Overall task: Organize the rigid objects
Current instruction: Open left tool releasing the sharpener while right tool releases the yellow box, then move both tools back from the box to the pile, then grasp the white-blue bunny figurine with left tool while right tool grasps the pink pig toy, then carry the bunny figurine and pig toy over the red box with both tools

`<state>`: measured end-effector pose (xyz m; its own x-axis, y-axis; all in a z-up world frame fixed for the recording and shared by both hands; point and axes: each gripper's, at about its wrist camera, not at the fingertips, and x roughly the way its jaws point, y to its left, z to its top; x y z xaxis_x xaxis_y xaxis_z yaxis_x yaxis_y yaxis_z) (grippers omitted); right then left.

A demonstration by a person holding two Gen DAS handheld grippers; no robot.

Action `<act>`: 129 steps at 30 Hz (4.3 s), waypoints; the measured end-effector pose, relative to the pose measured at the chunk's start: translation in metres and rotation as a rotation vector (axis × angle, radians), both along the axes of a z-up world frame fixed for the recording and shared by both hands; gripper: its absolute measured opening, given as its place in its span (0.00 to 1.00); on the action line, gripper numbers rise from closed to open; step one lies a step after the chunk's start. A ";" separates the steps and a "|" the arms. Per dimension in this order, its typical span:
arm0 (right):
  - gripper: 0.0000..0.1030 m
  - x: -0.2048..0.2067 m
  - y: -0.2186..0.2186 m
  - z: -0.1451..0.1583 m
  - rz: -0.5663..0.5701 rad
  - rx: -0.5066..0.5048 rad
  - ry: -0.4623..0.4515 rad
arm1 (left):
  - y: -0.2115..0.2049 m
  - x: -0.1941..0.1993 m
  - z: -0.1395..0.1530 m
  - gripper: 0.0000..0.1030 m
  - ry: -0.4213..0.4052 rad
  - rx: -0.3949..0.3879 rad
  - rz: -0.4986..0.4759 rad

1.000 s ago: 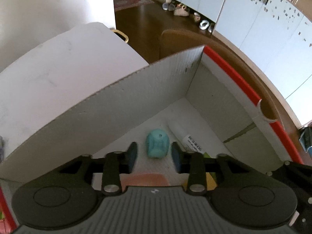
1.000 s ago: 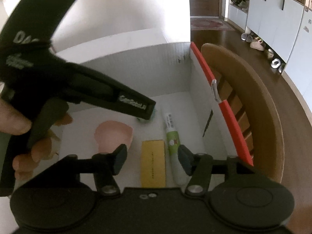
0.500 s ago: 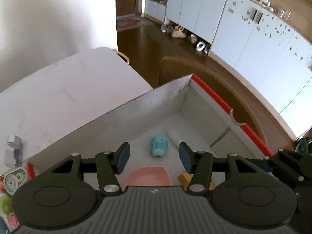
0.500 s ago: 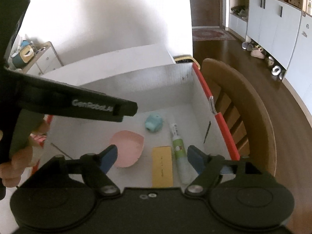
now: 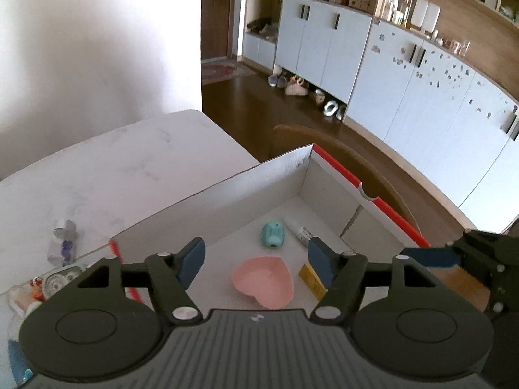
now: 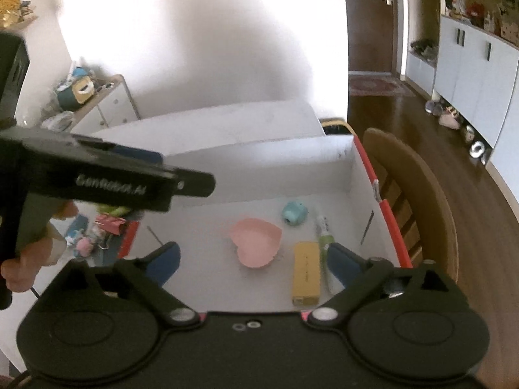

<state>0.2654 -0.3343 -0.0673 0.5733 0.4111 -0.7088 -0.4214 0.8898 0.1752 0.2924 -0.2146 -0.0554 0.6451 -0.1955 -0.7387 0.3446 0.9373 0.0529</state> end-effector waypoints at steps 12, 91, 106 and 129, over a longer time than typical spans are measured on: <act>0.99 -0.032 0.021 0.018 -0.013 0.038 -0.062 | 0.049 -0.057 0.023 0.79 -0.085 -0.034 0.014; 0.47 -0.047 0.340 -0.107 0.329 -0.277 -0.043 | 0.333 -0.053 -0.107 0.37 -0.015 0.070 0.046; 0.46 -0.057 0.323 -0.090 0.271 -0.183 0.000 | 0.332 -0.056 -0.101 0.27 0.019 0.048 0.060; 0.46 -0.080 0.253 -0.012 0.101 -0.012 0.002 | 0.300 -0.092 -0.041 0.27 0.028 -0.025 0.050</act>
